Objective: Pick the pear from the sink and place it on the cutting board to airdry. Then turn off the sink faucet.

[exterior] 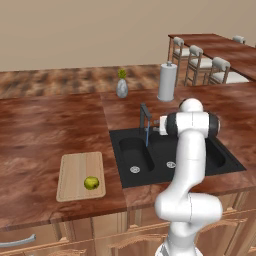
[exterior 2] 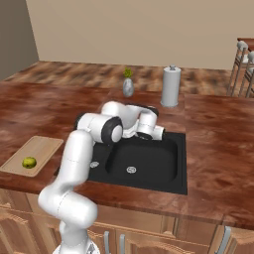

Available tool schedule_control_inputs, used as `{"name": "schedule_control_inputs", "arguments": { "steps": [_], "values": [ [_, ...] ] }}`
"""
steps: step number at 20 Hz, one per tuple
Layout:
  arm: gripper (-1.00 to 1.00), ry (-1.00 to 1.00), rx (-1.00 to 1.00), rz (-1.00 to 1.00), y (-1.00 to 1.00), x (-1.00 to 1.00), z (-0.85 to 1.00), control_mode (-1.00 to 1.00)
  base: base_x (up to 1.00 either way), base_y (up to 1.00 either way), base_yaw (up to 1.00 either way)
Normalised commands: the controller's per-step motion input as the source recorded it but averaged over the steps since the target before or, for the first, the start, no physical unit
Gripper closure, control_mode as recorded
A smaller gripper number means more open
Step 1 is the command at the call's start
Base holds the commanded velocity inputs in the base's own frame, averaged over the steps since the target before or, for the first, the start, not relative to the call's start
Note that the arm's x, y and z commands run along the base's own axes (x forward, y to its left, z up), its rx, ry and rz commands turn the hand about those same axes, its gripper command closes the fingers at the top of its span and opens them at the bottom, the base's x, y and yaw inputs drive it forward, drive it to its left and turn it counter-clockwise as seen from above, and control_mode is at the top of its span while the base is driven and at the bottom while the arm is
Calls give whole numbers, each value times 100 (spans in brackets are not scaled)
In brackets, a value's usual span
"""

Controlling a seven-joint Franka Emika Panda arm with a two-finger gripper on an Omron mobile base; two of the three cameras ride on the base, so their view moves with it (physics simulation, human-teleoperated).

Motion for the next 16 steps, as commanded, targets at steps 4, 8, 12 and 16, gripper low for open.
{"name": "schedule_control_inputs", "arguments": {
  "steps": [4,8,12,16],
  "values": [
    [-100,-2,0,0,-4,16,-9,-100,0,0,0],
    [-100,-2,0,0,-6,15,-9,-100,0,0,0],
    [-100,0,0,0,-2,27,-13,-100,0,0,0],
    [-100,0,1,0,0,29,-7,-100,0,0,0]
  ]
}}
